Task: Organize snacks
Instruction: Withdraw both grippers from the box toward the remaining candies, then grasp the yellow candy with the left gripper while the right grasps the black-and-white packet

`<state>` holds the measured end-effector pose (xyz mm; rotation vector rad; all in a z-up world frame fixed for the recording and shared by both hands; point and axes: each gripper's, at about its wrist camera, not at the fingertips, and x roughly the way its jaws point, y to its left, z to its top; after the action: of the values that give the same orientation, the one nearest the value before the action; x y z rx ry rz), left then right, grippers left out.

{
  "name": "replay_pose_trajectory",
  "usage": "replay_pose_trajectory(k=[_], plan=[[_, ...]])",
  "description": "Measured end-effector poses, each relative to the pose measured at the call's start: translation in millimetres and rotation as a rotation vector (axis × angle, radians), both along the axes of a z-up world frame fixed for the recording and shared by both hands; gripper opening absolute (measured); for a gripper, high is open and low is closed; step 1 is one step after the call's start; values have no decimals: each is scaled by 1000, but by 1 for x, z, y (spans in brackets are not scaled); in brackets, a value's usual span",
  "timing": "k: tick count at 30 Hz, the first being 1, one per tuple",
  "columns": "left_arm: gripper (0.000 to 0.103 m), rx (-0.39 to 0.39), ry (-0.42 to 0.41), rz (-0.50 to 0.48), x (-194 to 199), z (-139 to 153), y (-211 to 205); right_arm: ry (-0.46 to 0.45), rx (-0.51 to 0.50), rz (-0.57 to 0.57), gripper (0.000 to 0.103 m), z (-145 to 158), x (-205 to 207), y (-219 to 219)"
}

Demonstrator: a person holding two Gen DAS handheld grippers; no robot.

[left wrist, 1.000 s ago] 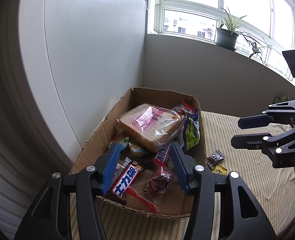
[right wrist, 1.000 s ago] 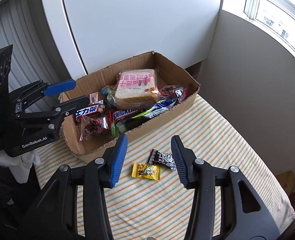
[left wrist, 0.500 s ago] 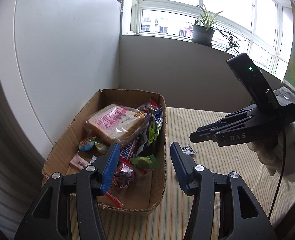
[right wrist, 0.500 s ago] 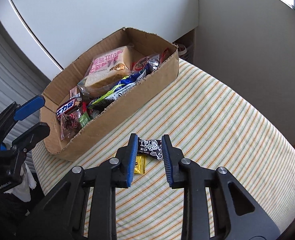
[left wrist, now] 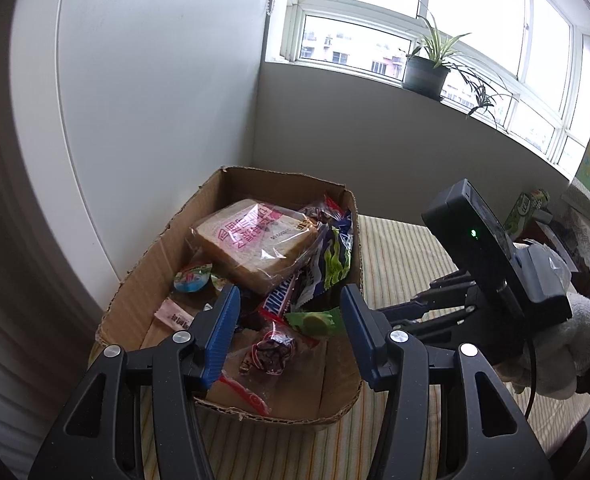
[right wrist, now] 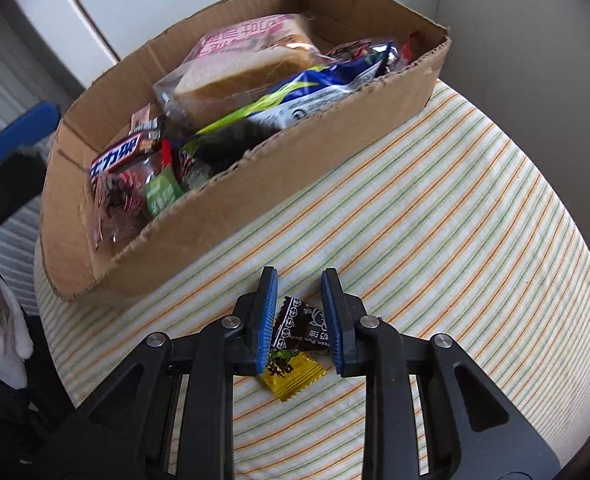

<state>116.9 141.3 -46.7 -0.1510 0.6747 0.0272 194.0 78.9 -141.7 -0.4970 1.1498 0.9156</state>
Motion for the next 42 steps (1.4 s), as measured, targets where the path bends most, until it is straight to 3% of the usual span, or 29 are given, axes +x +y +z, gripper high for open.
replay_pose_trajectory(k=[10, 17, 23, 29, 30, 31, 33, 39, 42], plan=[[52, -6, -17, -16, -2, 4, -9, -98, -85, 53, 24, -2, -48, -55], [52, -14, -4, -129, -11, 0, -47, -85, -88, -112, 24, -4, -40, -113], [52, -64, 62, -283, -27, -18, -98, -58, 69, -151, 24, 18, -50, -153], [52, -83, 178, -324, -18, -41, -114, -82, 46, -87, 25, 16, -62, -178], [52, -91, 190, -320, -16, -44, -113, -95, 35, -77, 27, 18, -48, -185], [52, -105, 201, -317, -14, -46, -112, -100, 28, -64, 29, 22, -39, -184], [52, -125, 224, -321, -11, -50, -110, -98, 21, -34, 44, 19, -37, -186], [52, -158, 291, -322, 11, -65, -108, -139, -37, 30, 44, 5, -33, -165], [52, -131, 301, -337, 20, -67, -112, -150, -46, 40, 44, 0, -28, -155]])
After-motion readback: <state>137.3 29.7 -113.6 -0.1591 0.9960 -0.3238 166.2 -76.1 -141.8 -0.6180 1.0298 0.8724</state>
